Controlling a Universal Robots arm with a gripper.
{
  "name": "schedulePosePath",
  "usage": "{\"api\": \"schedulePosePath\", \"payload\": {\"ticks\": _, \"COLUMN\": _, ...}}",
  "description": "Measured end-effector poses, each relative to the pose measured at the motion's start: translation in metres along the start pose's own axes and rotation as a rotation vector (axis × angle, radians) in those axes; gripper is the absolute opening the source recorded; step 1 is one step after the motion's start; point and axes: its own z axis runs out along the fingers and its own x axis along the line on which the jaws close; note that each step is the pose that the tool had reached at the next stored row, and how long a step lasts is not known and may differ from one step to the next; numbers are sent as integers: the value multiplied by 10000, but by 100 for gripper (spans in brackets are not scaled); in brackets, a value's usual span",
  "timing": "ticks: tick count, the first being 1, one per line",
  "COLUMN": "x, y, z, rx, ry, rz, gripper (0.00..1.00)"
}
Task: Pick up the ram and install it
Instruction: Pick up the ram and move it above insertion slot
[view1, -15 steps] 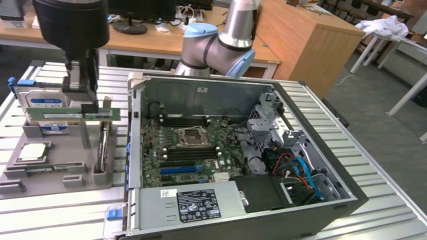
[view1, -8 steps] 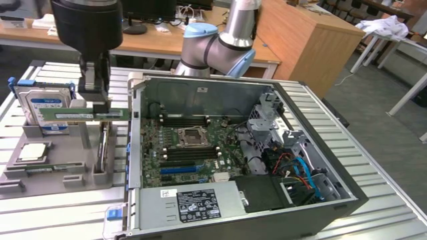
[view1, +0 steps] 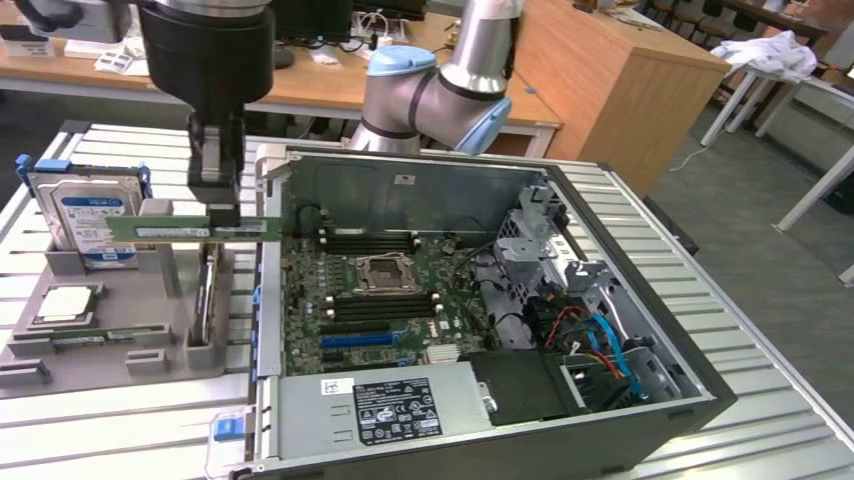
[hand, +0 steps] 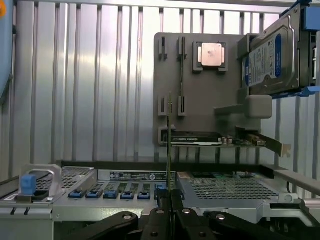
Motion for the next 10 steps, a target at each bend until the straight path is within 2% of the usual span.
{"api": "schedulePosePath", "payload": {"ticks": 10, "x": 3, "y": -231, "z": -2, "rx": 0, "ry": 0, "rz": -5, "gripper": 12}}
